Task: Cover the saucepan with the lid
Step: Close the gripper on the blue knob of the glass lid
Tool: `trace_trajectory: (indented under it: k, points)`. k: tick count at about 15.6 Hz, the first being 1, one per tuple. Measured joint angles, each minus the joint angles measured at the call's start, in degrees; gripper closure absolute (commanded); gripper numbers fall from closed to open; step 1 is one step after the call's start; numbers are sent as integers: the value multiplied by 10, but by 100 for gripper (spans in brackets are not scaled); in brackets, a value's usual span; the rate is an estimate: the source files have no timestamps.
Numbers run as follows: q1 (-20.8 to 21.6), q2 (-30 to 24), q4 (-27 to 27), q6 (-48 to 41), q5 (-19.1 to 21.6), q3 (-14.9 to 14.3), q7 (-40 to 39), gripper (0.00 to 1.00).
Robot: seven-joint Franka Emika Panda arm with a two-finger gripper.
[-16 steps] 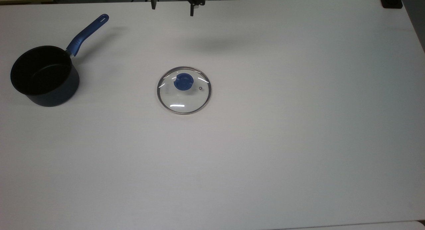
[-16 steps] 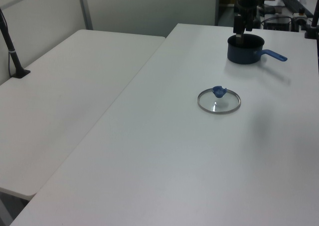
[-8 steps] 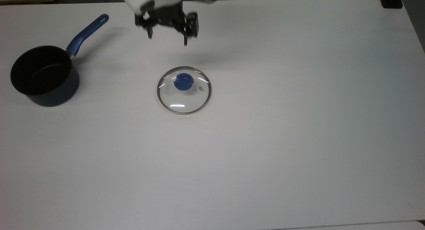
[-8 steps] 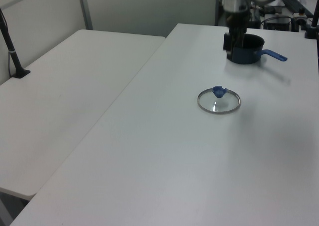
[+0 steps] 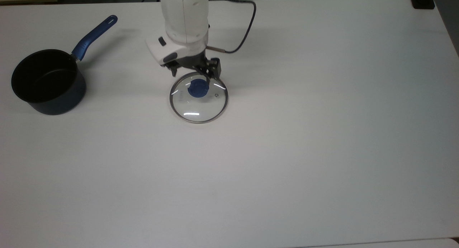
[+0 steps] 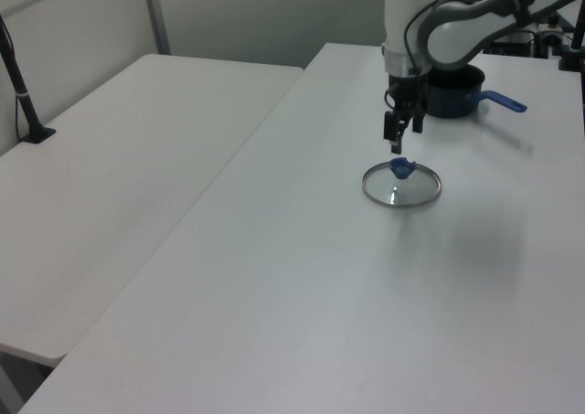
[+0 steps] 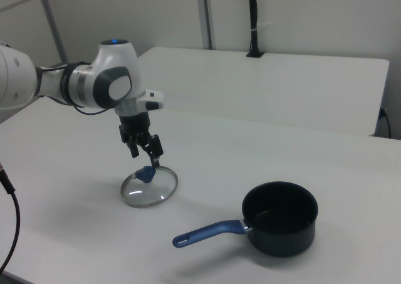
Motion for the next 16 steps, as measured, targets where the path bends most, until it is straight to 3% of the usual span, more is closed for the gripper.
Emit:
trace_trajectory:
  k: [3,11,16]
  points:
    - [0,6,-10,23,20,0,4,4]
    - [2,9,-48,68,21,1,7,16]
    - [2,11,-50,86,21,1,20,18]
